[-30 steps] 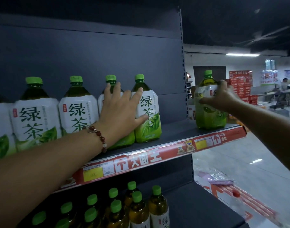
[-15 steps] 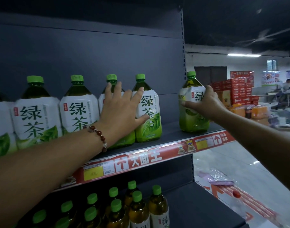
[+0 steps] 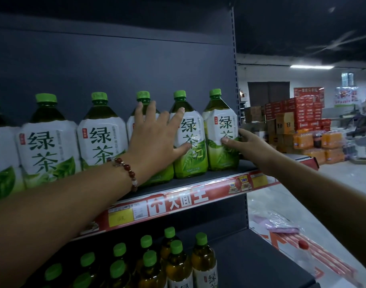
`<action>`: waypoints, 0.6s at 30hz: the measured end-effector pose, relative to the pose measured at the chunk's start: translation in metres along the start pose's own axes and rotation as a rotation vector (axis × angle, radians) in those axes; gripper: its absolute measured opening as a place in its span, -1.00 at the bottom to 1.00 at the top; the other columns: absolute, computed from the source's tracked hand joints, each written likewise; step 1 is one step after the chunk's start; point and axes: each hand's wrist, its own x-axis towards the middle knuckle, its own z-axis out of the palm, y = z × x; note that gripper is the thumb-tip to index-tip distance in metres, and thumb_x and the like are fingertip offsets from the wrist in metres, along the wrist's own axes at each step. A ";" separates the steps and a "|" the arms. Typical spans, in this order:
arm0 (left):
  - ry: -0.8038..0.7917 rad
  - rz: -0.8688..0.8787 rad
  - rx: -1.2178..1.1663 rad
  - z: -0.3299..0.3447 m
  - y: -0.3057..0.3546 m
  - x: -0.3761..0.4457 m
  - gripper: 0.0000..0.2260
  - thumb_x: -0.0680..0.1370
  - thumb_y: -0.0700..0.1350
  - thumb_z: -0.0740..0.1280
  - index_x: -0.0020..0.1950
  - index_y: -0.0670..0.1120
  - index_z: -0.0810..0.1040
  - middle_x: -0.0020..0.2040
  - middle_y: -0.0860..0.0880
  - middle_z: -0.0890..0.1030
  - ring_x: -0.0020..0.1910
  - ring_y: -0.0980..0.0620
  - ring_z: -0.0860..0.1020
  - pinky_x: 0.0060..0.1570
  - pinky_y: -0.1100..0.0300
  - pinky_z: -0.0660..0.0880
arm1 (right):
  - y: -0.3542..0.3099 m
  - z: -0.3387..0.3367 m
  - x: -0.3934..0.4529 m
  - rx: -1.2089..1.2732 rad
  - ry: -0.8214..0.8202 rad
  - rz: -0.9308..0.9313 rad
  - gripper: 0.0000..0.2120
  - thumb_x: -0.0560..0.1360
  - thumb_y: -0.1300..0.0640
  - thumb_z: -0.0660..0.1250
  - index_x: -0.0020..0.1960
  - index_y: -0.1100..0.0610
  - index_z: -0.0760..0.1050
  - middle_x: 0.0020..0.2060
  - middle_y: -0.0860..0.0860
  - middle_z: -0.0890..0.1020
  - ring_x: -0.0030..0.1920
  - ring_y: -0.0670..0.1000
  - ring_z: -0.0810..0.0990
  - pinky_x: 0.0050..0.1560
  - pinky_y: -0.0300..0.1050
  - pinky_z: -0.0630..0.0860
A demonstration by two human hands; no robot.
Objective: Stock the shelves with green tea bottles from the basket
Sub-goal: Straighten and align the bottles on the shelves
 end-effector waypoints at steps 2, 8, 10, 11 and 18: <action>0.007 0.003 0.001 0.001 -0.001 0.000 -0.20 0.51 0.43 0.12 0.62 0.03 0.06 0.44 -0.09 0.43 0.54 -0.27 0.13 0.50 -0.26 -0.06 | -0.002 0.001 -0.001 0.035 -0.020 -0.003 -0.75 0.54 0.10 0.37 0.22 0.02 0.49 0.07 0.01 0.66 0.00 -0.06 0.65 -0.13 -0.21 0.57; 0.020 0.003 0.013 0.003 -0.002 0.000 -0.20 0.50 0.43 0.12 0.62 0.03 0.07 0.44 -0.09 0.44 0.53 -0.27 0.14 0.51 -0.26 -0.06 | 0.003 0.006 0.004 0.092 -0.011 0.002 -0.83 0.53 0.11 0.40 0.10 -0.05 0.53 0.05 0.00 0.67 0.05 0.00 0.66 0.14 -0.01 0.59; 0.023 0.001 0.018 0.004 -0.002 0.000 -0.20 0.50 0.43 0.11 0.62 0.03 0.06 0.44 -0.09 0.43 0.54 -0.26 0.13 0.52 -0.25 -0.07 | 0.005 0.006 0.004 0.094 -0.004 0.005 -0.75 0.52 0.07 0.40 0.18 -0.03 0.50 0.08 0.00 0.66 0.07 0.00 0.65 0.17 0.01 0.57; 0.024 0.002 0.017 0.004 -0.001 0.000 -0.20 0.51 0.42 0.11 0.62 0.04 0.05 0.46 -0.09 0.41 0.55 -0.26 0.11 0.52 -0.24 -0.08 | 0.005 0.007 0.003 0.087 0.005 0.008 -0.68 0.51 0.05 0.41 0.24 -0.01 0.47 0.10 -0.01 0.64 0.07 -0.01 0.65 0.16 0.00 0.57; -0.004 -0.026 0.074 -0.004 -0.042 -0.055 -0.20 0.49 0.43 0.14 0.62 0.15 -0.05 0.63 -0.15 -0.06 0.59 -0.22 -0.09 0.51 -0.27 -0.17 | -0.005 0.024 -0.014 -0.225 0.278 -0.150 -0.30 0.50 -0.01 0.43 0.52 0.04 0.17 0.34 0.05 0.45 0.14 0.00 0.55 0.06 -0.05 0.55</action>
